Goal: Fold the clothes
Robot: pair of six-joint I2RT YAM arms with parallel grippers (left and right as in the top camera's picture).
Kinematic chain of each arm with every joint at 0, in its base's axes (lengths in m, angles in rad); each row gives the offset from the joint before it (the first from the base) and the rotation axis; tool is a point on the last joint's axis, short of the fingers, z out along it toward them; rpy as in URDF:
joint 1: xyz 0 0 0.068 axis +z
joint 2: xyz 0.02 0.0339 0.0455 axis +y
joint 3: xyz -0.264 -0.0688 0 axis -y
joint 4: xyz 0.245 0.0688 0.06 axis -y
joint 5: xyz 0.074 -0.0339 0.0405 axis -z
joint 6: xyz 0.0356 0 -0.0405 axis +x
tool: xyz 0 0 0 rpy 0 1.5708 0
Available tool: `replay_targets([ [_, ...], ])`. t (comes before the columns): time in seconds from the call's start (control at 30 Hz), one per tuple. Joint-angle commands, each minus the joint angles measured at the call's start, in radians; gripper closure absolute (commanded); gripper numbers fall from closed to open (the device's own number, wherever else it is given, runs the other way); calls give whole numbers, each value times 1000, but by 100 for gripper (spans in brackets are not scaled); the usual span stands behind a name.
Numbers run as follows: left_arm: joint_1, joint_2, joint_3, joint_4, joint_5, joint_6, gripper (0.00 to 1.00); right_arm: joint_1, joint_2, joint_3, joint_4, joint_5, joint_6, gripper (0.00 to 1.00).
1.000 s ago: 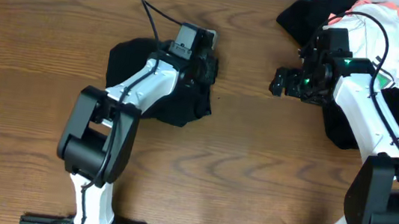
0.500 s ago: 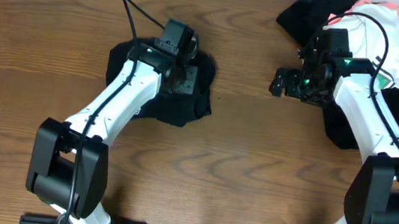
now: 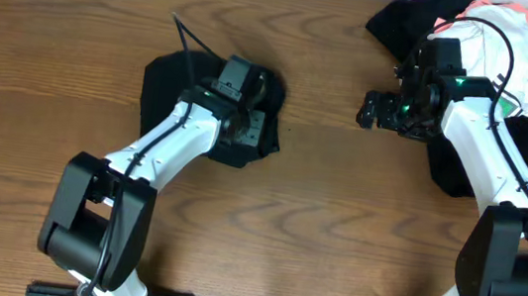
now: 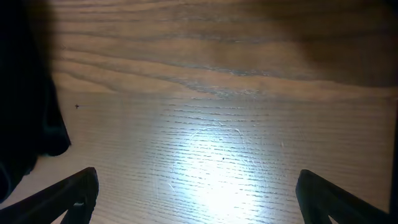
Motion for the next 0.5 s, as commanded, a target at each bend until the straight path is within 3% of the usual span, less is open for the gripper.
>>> replay_targets([
  [0.0,-14,9,-17,7,17,-7,94,8,-19,-4,2,-8,11,1],
  [0.47,-104,68,-27,108,96,-112,94,8,-68,-4,2,-8,11,1],
])
